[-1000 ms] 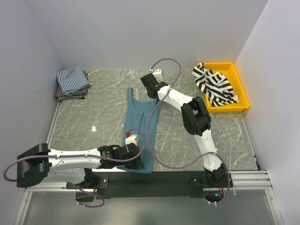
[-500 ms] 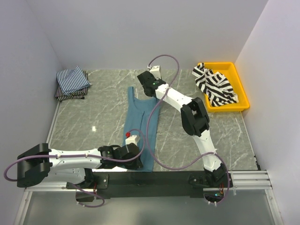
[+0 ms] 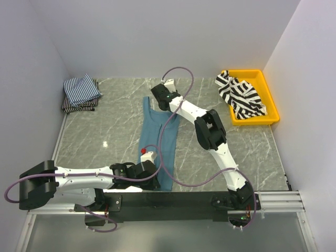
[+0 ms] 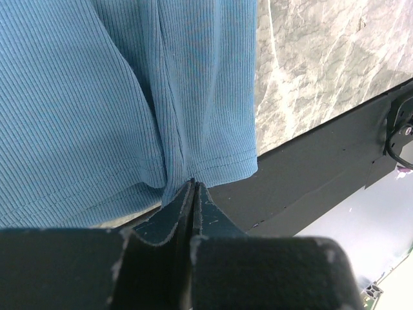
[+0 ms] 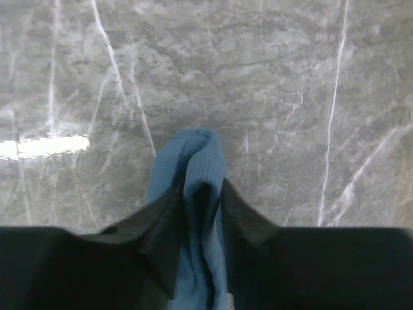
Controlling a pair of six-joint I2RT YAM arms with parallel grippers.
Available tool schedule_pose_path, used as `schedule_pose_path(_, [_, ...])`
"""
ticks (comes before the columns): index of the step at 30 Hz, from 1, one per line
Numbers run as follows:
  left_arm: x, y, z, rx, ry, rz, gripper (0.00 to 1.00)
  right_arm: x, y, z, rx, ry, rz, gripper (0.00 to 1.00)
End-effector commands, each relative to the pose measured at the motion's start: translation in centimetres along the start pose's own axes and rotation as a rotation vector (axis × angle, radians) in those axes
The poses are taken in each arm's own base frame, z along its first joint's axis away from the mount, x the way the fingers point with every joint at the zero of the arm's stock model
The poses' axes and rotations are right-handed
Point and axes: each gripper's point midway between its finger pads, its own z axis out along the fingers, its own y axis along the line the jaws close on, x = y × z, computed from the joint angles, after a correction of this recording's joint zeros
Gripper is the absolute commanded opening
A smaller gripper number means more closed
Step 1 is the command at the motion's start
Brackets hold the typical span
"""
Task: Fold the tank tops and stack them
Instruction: Fold the tank top
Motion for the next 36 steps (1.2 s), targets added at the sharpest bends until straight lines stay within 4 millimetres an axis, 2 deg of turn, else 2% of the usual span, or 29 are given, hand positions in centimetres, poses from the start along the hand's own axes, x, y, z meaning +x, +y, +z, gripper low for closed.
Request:
schedule_pose_path(1, [-0.1, -0.4, 0.0, 0.019, -0.002, 0.008, 0.05, -3.5, 0.1, -1.4, -0.031, -0.064, 0.072, 0.38])
schedule_pose_path(2, [-0.2, -0.5, -0.1, 0.020, -0.002, 0.010, 0.05, -3.5, 0.4, -1.6, -0.054, -0.060, 0.077, 0.44])
schedule_pose_path(5, [-0.4, -0.6, -0.3, 0.018, -0.009, 0.010, 0.05, -4.1, 1.0, -2.0, -0.118, -0.059, 0.111, 0.51])
schedule_pose_path(12, [-1.1, -1.2, -0.9, 0.025, -0.035, 0.006, 0.05, -4.9, 2.9, -3.1, -0.272, -0.045, 0.130, 0.54])
schedule_pose_path(15, [-1.6, -1.6, -1.3, 0.033, -0.052, 0.005, 0.06, -4.7, 2.8, -3.3, -0.289, -0.036, 0.144, 0.54])
schedule_pose_path(21, [-2.4, -2.2, -1.8, 0.028, -0.073, 0.004, 0.05, -5.3, 1.2, -4.6, -0.321, -0.052, 0.208, 0.54])
schedule_pose_path(24, [-2.9, -2.5, -2.2, 0.031, -0.093, -0.006, 0.06, -6.9, 0.3, -6.2, -0.368, -0.079, 0.255, 0.55])
schedule_pose_path(26, [-3.5, -2.7, -2.7, 0.028, -0.118, -0.017, 0.06, -7.3, 0.4, -6.7, -0.427, -0.071, 0.275, 0.55])
schedule_pose_path(29, [-5.1, -2.8, -3.8, 0.003, -0.172, -0.026, 0.06, -8.2, 0.2, -7.7, -0.502, -0.072, 0.322, 0.55])
schedule_pose_path(32, [-8.4, -3.1, -5.4, 0.002, -0.255, -0.042, 0.07, -8.8, -0.9, -7.7, -0.514, -0.069, 0.370, 0.55])
schedule_pose_path(33, [-10.1, -2.3, -5.8, -0.026, -0.291, -0.070, 0.07, -8.7, -1.5, -7.4, -0.504, -0.060, 0.378, 0.55])
schedule_pose_path(34, [-12.0, -3.2, -6.7, -0.008, -0.327, -0.076, 0.08, -8.6, -1.8, -7.2, -0.497, -0.056, 0.383, 0.55])
schedule_pose_path(35, [-13.4, -3.2, -7.1, -0.011, -0.350, -0.059, 0.08, -8.5, -2.1, -7.0, -0.489, -0.047, 0.395, 0.55])
schedule_pose_path(36, [-16.7, -3.9, -8.4, 0.003, -0.423, -0.094, 0.10, -8.2, -2.7, -6.8, -0.486, -0.036, 0.404, 0.55])
